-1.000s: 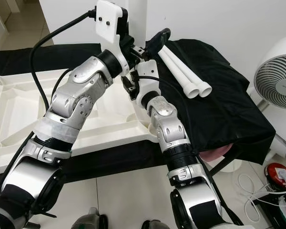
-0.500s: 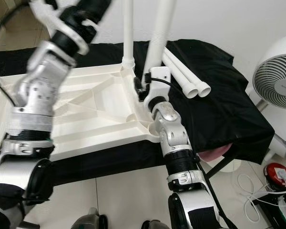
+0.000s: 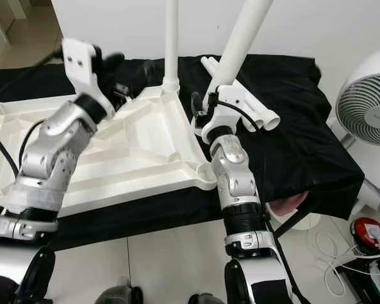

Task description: Building children table

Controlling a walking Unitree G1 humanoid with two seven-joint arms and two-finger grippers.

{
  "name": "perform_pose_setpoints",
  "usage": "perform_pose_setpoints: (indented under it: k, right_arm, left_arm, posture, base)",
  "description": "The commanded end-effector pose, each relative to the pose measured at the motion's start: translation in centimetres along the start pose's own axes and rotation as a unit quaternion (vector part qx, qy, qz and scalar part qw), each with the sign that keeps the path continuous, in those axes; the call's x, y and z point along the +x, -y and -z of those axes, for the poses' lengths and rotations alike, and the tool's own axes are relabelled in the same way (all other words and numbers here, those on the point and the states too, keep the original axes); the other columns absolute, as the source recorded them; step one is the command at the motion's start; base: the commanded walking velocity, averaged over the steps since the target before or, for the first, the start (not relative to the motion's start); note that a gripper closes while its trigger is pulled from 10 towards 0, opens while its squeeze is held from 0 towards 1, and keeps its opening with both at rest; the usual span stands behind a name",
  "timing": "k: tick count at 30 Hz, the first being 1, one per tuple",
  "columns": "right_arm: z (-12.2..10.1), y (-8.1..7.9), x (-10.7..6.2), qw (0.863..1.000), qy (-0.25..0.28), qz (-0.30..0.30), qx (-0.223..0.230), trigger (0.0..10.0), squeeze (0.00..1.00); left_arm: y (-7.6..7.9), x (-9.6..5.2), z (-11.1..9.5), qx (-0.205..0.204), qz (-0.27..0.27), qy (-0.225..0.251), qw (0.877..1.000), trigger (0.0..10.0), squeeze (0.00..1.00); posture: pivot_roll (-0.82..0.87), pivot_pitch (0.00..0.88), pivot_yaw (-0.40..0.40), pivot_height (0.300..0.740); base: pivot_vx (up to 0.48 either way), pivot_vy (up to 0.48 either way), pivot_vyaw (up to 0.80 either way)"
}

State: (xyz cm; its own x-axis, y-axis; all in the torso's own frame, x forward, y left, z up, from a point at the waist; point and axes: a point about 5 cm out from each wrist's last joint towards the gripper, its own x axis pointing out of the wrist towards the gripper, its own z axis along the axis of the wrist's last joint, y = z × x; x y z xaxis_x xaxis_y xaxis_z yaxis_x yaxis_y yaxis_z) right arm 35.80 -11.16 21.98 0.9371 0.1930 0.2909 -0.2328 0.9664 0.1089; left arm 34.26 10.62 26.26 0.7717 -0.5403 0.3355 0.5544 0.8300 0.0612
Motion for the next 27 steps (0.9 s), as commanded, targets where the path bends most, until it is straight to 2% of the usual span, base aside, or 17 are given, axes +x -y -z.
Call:
perform_pose_setpoints:
  k: [1,5,8,13,23,27]
  right_arm:
    - [-0.3,0.3,-0.2,1.0,0.013,0.0,-0.001,10.0,0.0]
    - [0.0,0.5,-0.4,1.0,0.006,0.005,-0.004,10.0,0.0]
    - [0.3,0.7,-0.5,1.0,-0.001,0.011,0.002,10.0,0.0]
    - [0.5,0.8,-0.6,1.0,-0.004,0.015,0.001,10.0,0.0]
    - [1.1,1.0,-0.8,1.0,-0.015,0.019,-0.007,10.0,0.0]
    - [2.0,1.1,-1.9,0.999,-0.03,0.006,-0.025,10.0,0.0]
  left_arm:
    - [0.7,-0.5,0.8,0.008,0.03,-0.022,0.999,10.0,0.0]
    - [1.5,-1.2,1.9,0.006,0.047,-0.039,0.998,10.0,0.0]
    - [2.7,-1.9,3.7,0.038,0.072,-0.064,0.995,10.0,0.0]
    - [3.6,-2.2,4.5,0.041,0.089,-0.071,0.993,10.0,0.0]
    - [4.4,-2.7,5.4,0.051,0.102,-0.079,0.99,10.0,0.0]
    - [5.3,-3.8,6.6,0.048,0.114,-0.088,0.988,10.0,0.0]
  posture:
    - [0.03,0.008,-0.025,0.74]
    - [0.04,0.009,-0.031,0.74]
    - [0.04,0.006,-0.036,0.74]
    - [0.04,0.001,-0.038,0.74]
    - [0.04,0.004,-0.043,0.74]
    - [0.02,0.016,-0.04,0.74]
  base:
    - [0.0,0.0,0.0]
    - [0.0,0.0,0.0]
    - [0.0,0.0,0.0]
    - [0.0,0.0,0.0]
    - [0.0,0.0,0.0]
    - [0.0,0.0,0.0]
